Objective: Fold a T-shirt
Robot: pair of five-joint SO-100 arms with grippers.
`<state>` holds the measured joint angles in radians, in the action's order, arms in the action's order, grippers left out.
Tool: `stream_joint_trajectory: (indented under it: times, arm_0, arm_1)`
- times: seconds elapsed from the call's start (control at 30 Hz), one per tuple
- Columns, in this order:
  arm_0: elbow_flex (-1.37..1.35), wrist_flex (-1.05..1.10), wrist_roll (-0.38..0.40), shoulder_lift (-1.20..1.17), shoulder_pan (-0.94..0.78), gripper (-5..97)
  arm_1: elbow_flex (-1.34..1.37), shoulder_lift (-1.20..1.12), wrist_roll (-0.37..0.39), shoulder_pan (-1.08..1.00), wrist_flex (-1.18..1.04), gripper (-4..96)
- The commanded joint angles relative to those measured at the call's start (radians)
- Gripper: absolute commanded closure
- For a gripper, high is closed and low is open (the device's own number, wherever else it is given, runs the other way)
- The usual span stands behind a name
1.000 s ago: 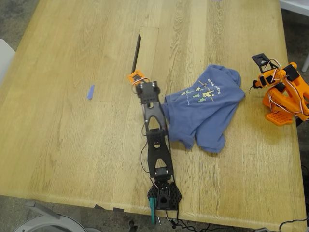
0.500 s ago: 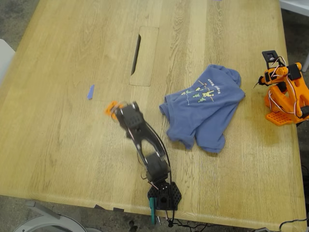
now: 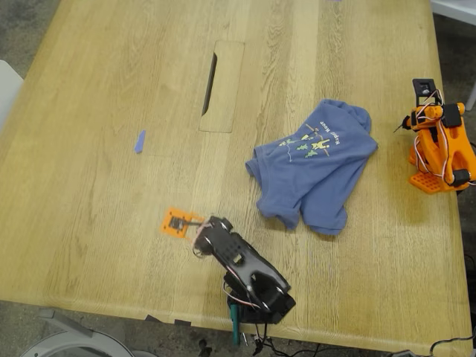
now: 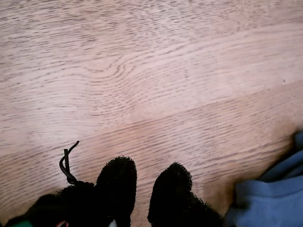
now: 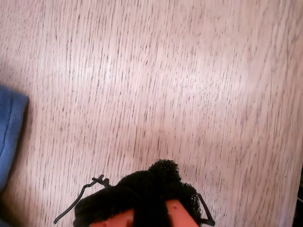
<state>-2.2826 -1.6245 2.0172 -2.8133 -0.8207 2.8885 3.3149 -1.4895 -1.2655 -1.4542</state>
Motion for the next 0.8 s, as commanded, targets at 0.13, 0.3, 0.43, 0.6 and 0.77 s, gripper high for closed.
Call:
stream_joint_trajectory:
  times: [0.13, 0.3, 0.43, 0.6, 0.77]
  arm_0:
    - [-0.146, 0.129, -0.002, -0.207, -0.123, 84]
    - [-0.265, 0.199, -0.023, -0.348, -0.199, 84]
    - [-0.362, 0.199, -0.055, -0.495, -0.245, 84]
    - [-0.437, 0.19, -0.08, -0.595, -0.268, 86]
    - [-0.528, 0.178, -0.089, -0.746, -0.33, 88]
  arm_1:
    - [0.098, 0.086, -0.051, -0.107, 0.038, 91.3]
    - [0.132, 0.086, -0.06, -0.137, 0.063, 91.3]
    - [0.178, 0.087, -0.054, -0.138, 0.103, 91.3]
    - [0.224, 0.087, -0.058, -0.124, 0.161, 91.3]
    - [0.27, 0.089, -0.132, -0.149, 0.173, 91.3]
